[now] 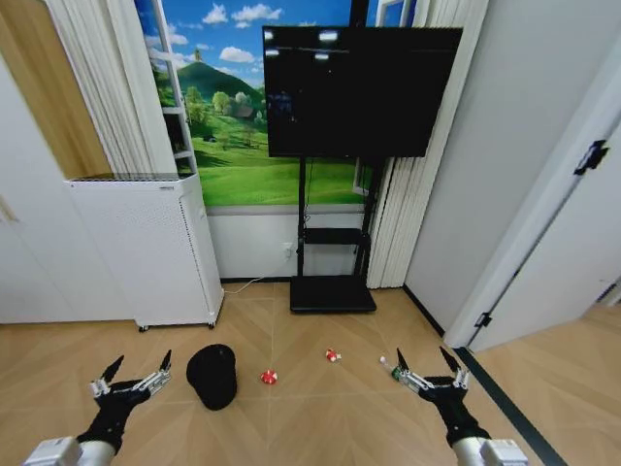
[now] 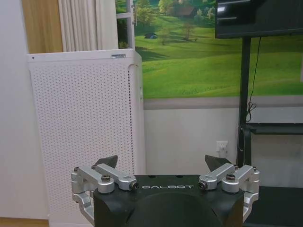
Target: Pick up the trash bin and place the garbage on the floor into it.
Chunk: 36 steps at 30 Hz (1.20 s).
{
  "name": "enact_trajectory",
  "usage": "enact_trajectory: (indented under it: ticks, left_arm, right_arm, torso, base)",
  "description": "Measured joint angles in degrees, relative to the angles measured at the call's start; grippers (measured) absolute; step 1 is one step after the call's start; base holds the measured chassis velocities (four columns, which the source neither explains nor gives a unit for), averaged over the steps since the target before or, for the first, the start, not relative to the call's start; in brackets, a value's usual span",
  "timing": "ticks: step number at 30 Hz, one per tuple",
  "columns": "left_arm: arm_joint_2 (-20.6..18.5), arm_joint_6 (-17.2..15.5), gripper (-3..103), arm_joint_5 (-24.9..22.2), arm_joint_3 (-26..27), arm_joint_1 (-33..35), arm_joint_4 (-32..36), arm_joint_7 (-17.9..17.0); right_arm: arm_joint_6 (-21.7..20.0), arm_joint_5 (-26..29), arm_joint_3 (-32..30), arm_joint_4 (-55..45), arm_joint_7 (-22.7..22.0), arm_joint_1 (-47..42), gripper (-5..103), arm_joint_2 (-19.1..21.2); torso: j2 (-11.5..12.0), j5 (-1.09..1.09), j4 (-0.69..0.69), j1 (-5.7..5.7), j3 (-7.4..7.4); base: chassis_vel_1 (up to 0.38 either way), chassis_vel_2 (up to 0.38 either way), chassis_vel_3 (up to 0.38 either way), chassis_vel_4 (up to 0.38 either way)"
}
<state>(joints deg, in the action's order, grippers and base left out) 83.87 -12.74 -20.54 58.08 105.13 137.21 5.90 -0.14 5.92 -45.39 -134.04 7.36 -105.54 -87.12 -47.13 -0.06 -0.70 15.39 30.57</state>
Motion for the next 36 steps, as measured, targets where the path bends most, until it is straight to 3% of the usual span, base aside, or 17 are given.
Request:
enact_trajectory:
  ticks: [2, 6, 9, 10, 12, 13, 15, 16, 19, 26, 29, 36]
  left_arm:
    - [0.0, 0.6, 100, 0.1, 0.0, 0.0, -0.1, 0.4]
    - [0.0, 1.3, 100, 0.5, 0.1, -0.1, -0.4, 0.7]
    - [0.0, 2.0, 100, 0.5, 0.2, -0.2, -0.7, 1.2]
    - [0.0, 2.2, 100, 0.5, 0.2, -0.3, -0.9, 1.4]
    - [0.0, 2.3, 100, 0.5, 0.2, -0.3, -1.0, 1.4]
    - [0.0, 2.4, 100, 0.4, 0.2, -0.4, -1.0, 1.4]
    - [0.0, 2.4, 103, 0.3, 0.3, -0.5, -1.2, 1.4]
    - [0.0, 2.4, 100, 0.2, 0.3, -0.5, -1.3, 1.4]
    - [0.0, 2.5, 96, 0.0, 0.4, -0.6, -1.3, 1.4]
    - [0.1, 2.6, 103, -0.2, 0.5, -0.7, -1.5, 1.0]
    - [0.2, 2.6, 97, 0.0, 0.6, -0.8, -1.8, 0.6]
    - [0.3, 2.5, 100, 0.4, 0.8, -0.9, -2.2, 0.5]
  right_arm:
    - [0.0, -0.1, 0.0, 0.2, 0.0, 0.0, 100, 0.0]
    - [0.6, -0.2, 0.0, 0.4, -0.3, 0.0, 100, -0.1]
    - [1.0, -0.2, 0.0, 0.7, -0.9, 0.0, 100, 0.0]
    - [1.3, -0.1, 0.0, 0.8, -1.8, 0.2, 100, -0.1]
    - [1.5, -0.1, 0.0, 0.9, -2.4, 0.2, 100, -0.2]
    - [2.0, 0.0, 0.0, 1.1, -2.7, 0.4, 100, -0.2]
    - [2.5, 0.0, -0.1, 1.3, -3.0, 0.4, 100, -0.3]
    - [2.7, 0.0, -0.2, 1.4, -3.0, 0.5, 100, -0.3]
    - [2.8, -0.3, -0.2, 1.6, -3.0, 0.4, 100, -0.4]
    - [3.0, -1.1, 0.1, 1.7, -2.8, 0.1, 100, -0.8]
    - [3.2, -1.2, 0.0, 1.7, -2.8, 0.0, 100, -1.0]
    - [3.4, -1.2, -0.1, 1.8, -2.8, -0.1, 100, -1.2]
  torso:
    - [0.0, 0.12, 0.0, 0.02, 0.02]
    - [0.0, 0.01, -0.02, -0.01, -0.01]
    - [0.0, 0.14, 0.0, 0.02, 0.02]
    - [0.0, -0.02, 0.0, -0.01, 0.0]
    - [0.0, -0.01, -0.02, 0.0, 0.0]
    - [0.0, 0.13, 0.01, 0.01, 0.02]
    - [0.0, 0.06, -0.01, 0.01, 0.01]
    - [0.0, -0.02, 0.0, 0.02, 0.01]
    - [0.0, 0.09, 0.0, 0.07, 0.04]
    - [0.0, 0.05, -0.02, -0.03, -0.01]
    - [0.2, 0.06, -0.01, -0.12, -0.13]
    - [1.7, 0.06, -0.02, -0.7, -0.86]
  base:
    - [-0.342, 0.359, 0.353, -0.35]
    - [-0.379, 0.351, 0.368, -0.363]
    - [-0.349, 0.36, 0.336, -0.397]
    - [-0.351, 0.334, 0.373, -0.337]
    - [-0.351, 0.334, 0.34, -0.342]
    - [-0.329, 0.336, 0.307, -0.353]
    - [-0.329, 0.316, 0.345, -0.353]
    - [-0.329, 0.316, 0.277, -0.276]
    - [-0.214, 0.222, 0.192, -0.236]
    - [-0.065, 0.057, 0.019, -0.011]
    - [0.088, -0.05, -0.075, 0.056]
    - [0.021, -0.01, -0.011, 0.032]
